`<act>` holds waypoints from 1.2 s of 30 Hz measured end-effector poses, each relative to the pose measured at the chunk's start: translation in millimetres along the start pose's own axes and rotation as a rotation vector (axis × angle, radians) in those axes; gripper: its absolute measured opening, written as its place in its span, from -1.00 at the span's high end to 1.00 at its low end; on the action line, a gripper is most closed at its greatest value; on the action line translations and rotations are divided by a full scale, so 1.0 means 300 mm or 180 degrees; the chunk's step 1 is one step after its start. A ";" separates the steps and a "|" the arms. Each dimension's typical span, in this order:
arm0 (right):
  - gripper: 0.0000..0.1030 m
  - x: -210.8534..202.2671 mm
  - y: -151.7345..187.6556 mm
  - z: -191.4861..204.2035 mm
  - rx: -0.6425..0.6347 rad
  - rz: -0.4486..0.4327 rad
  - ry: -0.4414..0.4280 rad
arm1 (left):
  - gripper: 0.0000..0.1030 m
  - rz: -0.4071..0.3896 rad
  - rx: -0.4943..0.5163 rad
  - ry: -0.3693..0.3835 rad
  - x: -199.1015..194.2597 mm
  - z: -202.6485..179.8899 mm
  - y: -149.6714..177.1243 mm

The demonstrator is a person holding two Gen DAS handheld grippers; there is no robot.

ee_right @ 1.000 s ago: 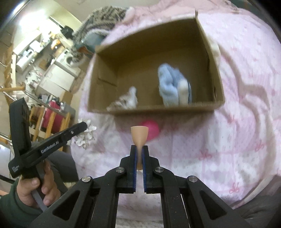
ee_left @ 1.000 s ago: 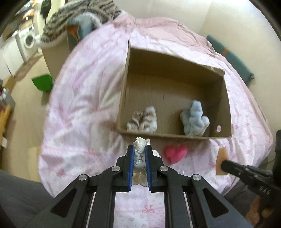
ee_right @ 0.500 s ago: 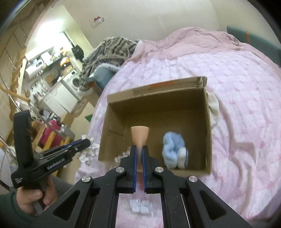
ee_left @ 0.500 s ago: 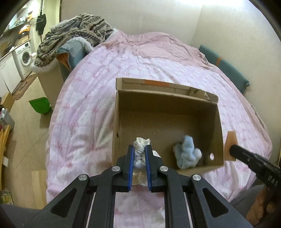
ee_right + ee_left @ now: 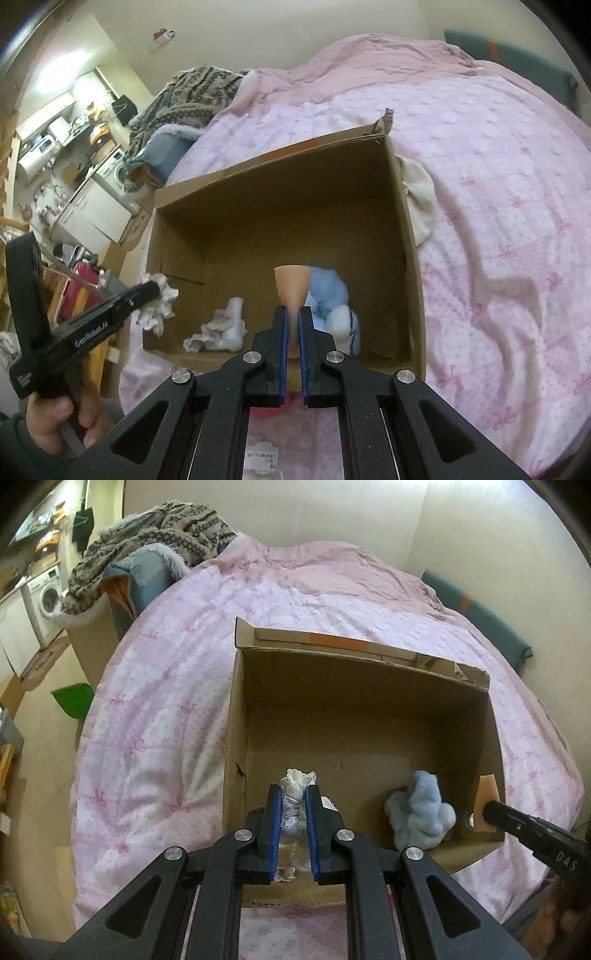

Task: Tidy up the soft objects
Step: 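Lower the scrunchie into the box and open the left gripper while the right gripper drops the tan item inside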

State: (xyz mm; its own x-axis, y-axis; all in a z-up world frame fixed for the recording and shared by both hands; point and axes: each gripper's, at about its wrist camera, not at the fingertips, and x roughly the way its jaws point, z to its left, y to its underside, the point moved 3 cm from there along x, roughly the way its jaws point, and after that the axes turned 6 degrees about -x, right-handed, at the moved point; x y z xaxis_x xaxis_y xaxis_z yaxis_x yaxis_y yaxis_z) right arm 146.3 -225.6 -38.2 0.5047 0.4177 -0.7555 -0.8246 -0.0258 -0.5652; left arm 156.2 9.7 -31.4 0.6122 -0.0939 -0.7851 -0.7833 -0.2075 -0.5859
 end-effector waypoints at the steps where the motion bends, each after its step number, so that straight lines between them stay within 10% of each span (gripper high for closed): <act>1: 0.87 0.007 0.002 -0.004 0.0022 0.0019 0.0003 | 0.77 -0.0005 0.0032 -0.0006 0.004 -0.002 0.002; 25: 0.86 0.089 0.023 0.041 -0.0146 0.0278 -0.0098 | 0.74 0.0097 0.0256 0.0086 0.018 -0.079 0.061; 34: 0.71 0.081 0.020 0.025 -0.0053 0.0237 -0.0159 | 0.61 0.0088 0.0308 0.0128 0.010 -0.083 0.064; 36: 0.66 0.076 0.017 0.022 -0.0025 0.0216 -0.0186 | 0.33 0.0078 0.0309 0.0130 0.006 -0.083 0.061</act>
State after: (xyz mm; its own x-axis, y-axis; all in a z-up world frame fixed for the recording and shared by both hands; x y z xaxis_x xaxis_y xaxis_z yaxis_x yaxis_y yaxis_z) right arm 151.8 -210.0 -56.2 0.4319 0.4670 -0.7716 -0.8541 -0.0630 -0.5162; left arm 145.5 -18.5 -38.6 0.5951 -0.1377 -0.7918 -0.8036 -0.1094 -0.5850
